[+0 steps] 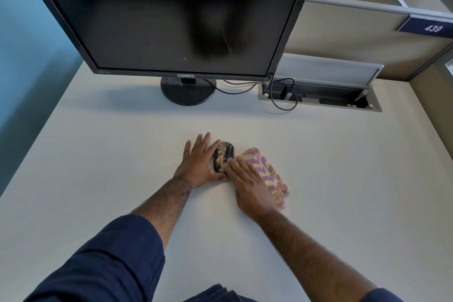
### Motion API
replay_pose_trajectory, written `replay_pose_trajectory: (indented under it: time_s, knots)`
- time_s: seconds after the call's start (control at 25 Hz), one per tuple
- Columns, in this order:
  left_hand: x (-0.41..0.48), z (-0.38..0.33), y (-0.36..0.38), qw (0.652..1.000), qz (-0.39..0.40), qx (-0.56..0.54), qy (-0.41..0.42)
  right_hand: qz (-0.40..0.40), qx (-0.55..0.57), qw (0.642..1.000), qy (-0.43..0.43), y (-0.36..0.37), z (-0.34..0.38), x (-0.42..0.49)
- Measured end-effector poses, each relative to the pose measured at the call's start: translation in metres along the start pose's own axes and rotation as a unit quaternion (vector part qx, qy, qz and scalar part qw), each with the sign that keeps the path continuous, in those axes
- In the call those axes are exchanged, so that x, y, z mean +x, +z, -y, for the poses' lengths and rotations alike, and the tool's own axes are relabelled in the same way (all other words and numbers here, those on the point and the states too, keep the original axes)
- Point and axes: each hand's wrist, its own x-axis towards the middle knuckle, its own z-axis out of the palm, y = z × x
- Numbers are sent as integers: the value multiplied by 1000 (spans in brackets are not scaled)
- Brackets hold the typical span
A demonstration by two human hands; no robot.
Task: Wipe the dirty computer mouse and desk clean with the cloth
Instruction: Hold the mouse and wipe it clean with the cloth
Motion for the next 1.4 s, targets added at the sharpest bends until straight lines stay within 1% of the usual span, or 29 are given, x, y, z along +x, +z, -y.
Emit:
replay_pose_trajectory:
  time_s: [0.08, 0.12, 0.24, 0.28, 0.32, 0.48, 0.6, 0.72, 0.84, 0.92, 1.0, 1.08, 1.28, 1.4]
  knots:
    - [0, 0, 1, 1000, -2, 0, 1, 2, 23, 1000, -9, -5, -6, -2]
    - [1, 1, 1, 1000, -2, 1, 1, -5, 44, 999, 10, -7, -10, -1]
    - [1, 2, 2, 1000, 4, 8, 1, -30, 98, 987, 125, -12, -15, 15]
    - [1, 2, 2, 1000, 6, 9, 1, -28, 104, 983, 152, -13, -15, 24]
    - [1, 2, 1, 1000, 7, 11, 1, -20, 102, 981, 162, -13, -14, 32]
    - [2, 2, 1, 1000, 7, 11, 1, -9, 53, 994, 99, -8, -12, 40]
    - [1, 1, 1, 1000, 3, 9, -1, -12, 21, 997, 75, -2, -9, 23]
    - [1, 1, 2, 1000, 0, 8, 0, -24, -15, 999, 19, 1, -7, 3]
    - [1, 2, 1, 1000, -6, 12, 3, -10, -27, 999, -26, 0, -11, -9]
    - [1, 1, 1, 1000, -3, 10, 2, -22, -11, 1000, -7, -4, -15, -7]
    - [2, 1, 1, 1000, 1, 16, 0, -43, 13, 998, 35, -7, -15, 2]
    - [2, 1, 1, 1000, 2, 21, -2, -42, 18, 998, 53, -7, -13, 10]
    - [2, 1, 0, 1000, -2, 20, 1, -20, -10, 1000, 8, 3, -4, -4]
    - [1, 0, 0, 1000, -2, 23, 0, -14, -2, 1000, -9, 1, -7, -13]
